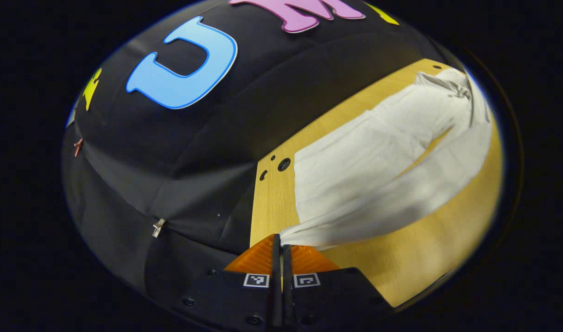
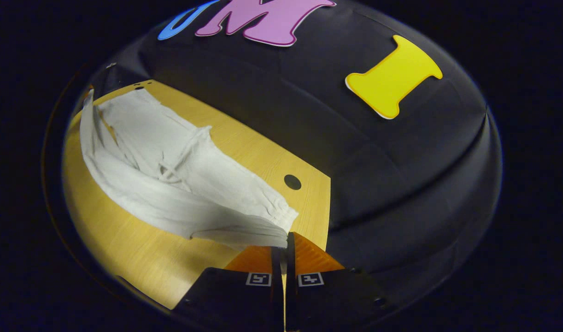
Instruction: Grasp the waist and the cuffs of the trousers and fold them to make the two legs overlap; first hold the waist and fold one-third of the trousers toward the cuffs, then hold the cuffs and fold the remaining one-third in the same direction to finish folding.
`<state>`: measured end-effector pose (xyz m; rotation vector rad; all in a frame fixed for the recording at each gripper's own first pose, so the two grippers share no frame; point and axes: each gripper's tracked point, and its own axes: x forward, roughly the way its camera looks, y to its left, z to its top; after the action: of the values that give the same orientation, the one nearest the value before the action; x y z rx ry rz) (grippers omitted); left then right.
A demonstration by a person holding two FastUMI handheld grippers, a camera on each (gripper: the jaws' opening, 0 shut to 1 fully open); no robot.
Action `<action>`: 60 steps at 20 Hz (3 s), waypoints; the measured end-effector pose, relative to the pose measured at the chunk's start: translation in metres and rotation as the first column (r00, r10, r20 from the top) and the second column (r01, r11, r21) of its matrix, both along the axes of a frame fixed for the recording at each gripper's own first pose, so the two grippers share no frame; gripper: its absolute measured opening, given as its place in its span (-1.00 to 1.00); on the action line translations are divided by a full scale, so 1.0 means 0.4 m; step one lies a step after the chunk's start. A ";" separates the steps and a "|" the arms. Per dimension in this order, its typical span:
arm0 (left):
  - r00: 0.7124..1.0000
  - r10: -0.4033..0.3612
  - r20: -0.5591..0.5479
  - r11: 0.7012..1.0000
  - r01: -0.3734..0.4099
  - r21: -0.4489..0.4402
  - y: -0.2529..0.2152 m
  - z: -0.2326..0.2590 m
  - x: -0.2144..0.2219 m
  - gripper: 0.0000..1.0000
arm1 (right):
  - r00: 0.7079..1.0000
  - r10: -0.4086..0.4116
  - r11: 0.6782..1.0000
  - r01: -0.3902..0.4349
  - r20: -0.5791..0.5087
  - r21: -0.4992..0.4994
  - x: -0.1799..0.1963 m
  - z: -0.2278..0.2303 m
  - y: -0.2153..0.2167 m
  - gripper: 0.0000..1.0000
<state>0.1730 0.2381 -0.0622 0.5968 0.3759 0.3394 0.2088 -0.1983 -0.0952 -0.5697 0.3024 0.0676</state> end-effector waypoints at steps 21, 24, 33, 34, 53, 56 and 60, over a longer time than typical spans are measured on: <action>0.969 -0.183 0.165 0.902 0.233 -0.364 -0.179 0.101 0.447 0.08 | 0.966 -0.216 0.870 0.256 -0.142 0.420 0.332 -0.021 -0.018 -0.16; 0.951 -0.195 0.240 0.868 0.281 -0.410 -0.214 0.141 0.408 0.94 | 0.966 -0.231 0.797 0.257 -0.117 0.547 0.298 0.013 -0.030 0.95; 0.885 -0.156 0.438 0.680 0.418 -0.602 -0.332 0.276 0.152 0.94 | 0.906 -0.405 0.616 0.371 -0.125 0.695 0.248 -0.084 -0.138 0.98; 0.889 -0.139 0.436 0.669 0.409 -0.621 -0.329 0.271 0.131 0.95 | 0.898 -0.419 0.607 0.389 -0.136 0.693 0.252 -0.100 -0.148 0.99; 0.951 0.053 0.305 0.622 0.207 -0.755 -0.295 0.135 -0.028 0.92 | 0.867 -0.457 0.597 0.466 -0.201 0.653 0.319 -0.218 -0.116 0.75; 0.957 0.068 0.283 0.614 0.184 -0.767 -0.307 0.111 -0.046 0.92 | 0.857 -0.475 0.593 0.480 -0.201 0.646 0.325 -0.220 -0.100 0.14; 0.970 0.059 0.238 0.634 0.148 -0.759 -0.307 0.081 -0.079 0.92 | 0.853 -0.479 0.566 0.480 -0.206 0.671 0.323 -0.221 -0.077 -0.43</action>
<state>0.1413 0.1153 -0.0298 -0.3017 0.2332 0.1655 0.3381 -0.2290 -0.1837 0.3089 0.3964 -0.3471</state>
